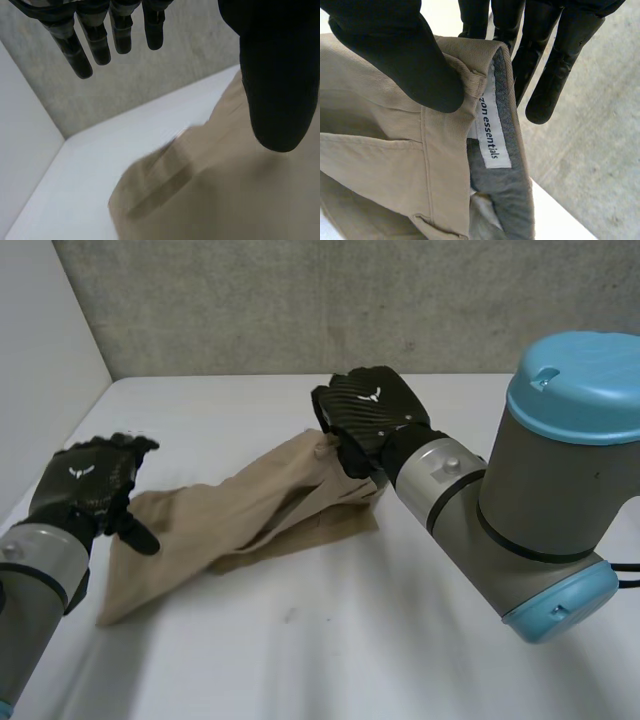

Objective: Fold the shorts.

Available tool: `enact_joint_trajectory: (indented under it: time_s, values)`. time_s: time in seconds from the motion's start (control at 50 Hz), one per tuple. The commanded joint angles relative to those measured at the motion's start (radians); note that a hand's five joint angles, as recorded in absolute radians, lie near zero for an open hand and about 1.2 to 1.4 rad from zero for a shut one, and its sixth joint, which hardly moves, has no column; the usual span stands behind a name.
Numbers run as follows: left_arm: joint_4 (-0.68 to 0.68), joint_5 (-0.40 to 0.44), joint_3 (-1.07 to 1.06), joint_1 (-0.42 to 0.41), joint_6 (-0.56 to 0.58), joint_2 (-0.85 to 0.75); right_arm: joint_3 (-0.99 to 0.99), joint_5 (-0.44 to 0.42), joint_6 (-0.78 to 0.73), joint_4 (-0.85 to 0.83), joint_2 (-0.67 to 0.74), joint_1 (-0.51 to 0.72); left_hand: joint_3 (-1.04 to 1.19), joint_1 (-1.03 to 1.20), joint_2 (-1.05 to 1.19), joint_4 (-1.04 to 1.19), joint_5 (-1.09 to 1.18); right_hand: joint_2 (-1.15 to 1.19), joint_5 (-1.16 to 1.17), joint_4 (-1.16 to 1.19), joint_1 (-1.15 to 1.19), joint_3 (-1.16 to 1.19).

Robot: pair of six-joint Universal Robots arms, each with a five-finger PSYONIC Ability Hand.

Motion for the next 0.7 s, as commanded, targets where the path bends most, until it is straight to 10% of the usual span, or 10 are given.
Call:
enact_joint_trajectory:
  time_s: [0.02,0.42,0.7]
  values:
    - [0.034,0.003,-0.036,0.084,0.106,-0.119,0.017,0.015,0.005,0.001,0.001,-0.015,-0.018,-0.017,-0.019,-0.017,-0.029,0.225,0.233,0.206,0.428,0.235]
    - [-0.089,0.004,-0.126,0.067,0.111,0.063,-0.023,0.071,0.006,-0.017,0.041,-0.012,0.029,0.03,0.028,0.03,0.018,0.225,0.233,0.206,0.428,0.235]
    - [-0.003,0.02,-0.151,0.063,0.106,-0.094,-0.033,0.071,0.106,-0.017,0.016,-0.009,0.056,0.056,0.055,0.056,0.045,0.225,0.233,0.206,0.428,0.235]
